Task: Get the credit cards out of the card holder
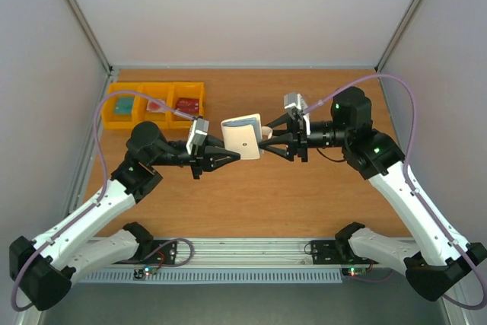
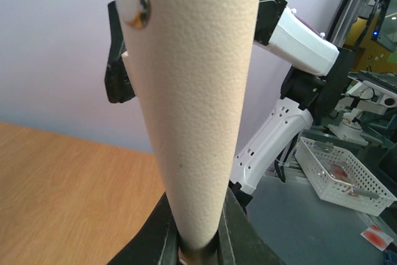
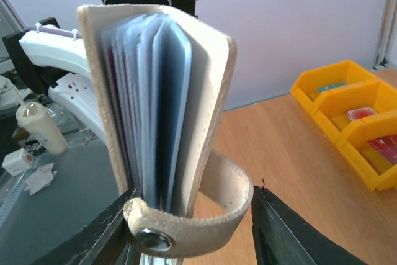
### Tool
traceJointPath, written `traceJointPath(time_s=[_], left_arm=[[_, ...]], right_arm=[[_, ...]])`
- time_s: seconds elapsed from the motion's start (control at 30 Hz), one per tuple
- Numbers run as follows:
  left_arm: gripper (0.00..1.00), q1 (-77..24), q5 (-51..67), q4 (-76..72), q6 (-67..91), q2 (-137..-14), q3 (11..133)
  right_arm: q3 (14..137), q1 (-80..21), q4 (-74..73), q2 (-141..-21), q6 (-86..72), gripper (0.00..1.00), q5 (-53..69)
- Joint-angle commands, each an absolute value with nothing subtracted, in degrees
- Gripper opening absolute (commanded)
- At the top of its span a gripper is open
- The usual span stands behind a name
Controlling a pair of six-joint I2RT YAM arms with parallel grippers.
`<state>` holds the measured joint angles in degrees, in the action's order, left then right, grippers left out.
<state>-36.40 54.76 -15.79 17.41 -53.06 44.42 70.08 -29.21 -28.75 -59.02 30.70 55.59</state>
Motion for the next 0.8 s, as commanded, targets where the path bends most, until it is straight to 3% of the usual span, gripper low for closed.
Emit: traceJointPath(time_s=[0.0,0.13,0.37,0.77], left_arm=[[0.0,-36.6,57.4,-21.9,16.3,-53.3,44.7],[0.0,-36.7,57.6,-22.4,16.1,-53.7,44.7],[0.0,-36.8,53.2,-19.5,20.2,-54.2,44.2],[0.0,-36.7,52.3,-19.2,20.0,-55.1,43.9]], right_arm=[[73.1,-28.9,-30.0,-60.4,31.7,0.47,56.5],[73.7,-28.9,-29.6,-62.2,30.2,0.45,57.7],[72.4,-31.3,-26.9,-64.6,27.7,0.58,64.3],[74.2,-33.7,-33.9,-64.2,31.4,0.63,63.7]])
